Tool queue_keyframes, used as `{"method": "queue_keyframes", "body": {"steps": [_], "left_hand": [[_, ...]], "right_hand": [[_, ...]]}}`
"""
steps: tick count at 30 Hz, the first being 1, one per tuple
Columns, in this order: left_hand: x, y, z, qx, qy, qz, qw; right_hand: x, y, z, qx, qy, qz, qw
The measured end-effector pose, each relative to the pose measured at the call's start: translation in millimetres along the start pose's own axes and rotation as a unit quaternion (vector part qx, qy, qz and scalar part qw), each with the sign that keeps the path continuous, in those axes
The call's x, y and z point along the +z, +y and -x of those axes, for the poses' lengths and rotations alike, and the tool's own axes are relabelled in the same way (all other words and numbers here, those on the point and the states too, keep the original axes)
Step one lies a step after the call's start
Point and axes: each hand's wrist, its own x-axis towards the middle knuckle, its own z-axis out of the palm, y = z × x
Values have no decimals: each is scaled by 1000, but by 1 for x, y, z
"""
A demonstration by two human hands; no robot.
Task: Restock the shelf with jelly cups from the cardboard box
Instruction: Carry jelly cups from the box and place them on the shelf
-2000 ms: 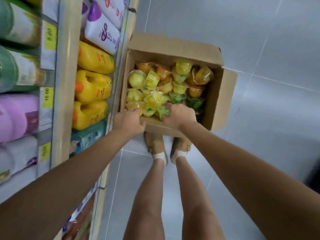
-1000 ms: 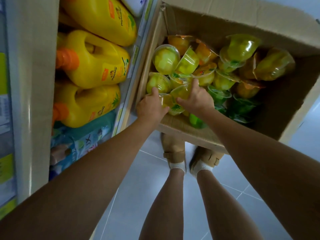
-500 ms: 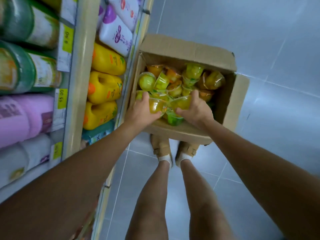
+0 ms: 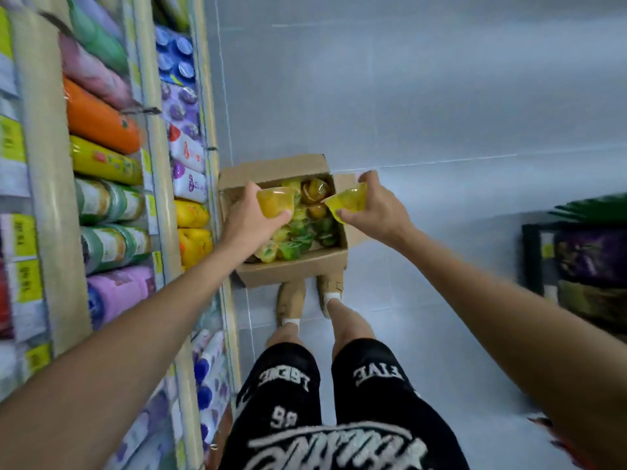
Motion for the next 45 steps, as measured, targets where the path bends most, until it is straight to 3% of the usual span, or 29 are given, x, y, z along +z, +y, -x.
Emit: {"method": "queue_keyframes", "body": {"steps": [5, 10, 25, 34, 45], "left_hand": [[-17, 72, 46, 116, -32, -87, 989], [-1, 161, 91, 259, -69, -117, 956], [156, 422, 362, 564, -152, -69, 809], [250, 517, 548, 677, -184, -14, 712], [253, 624, 699, 767, -152, 46, 622]], "right_hand": [[-58, 17, 84, 33, 104, -28, 994], [-110, 57, 164, 95, 214, -75, 969], [-262, 246, 477, 213, 488, -97, 841], [-334, 342, 654, 211, 617, -83, 754], [-428, 365, 791, 156, 726, -50, 668]]}}
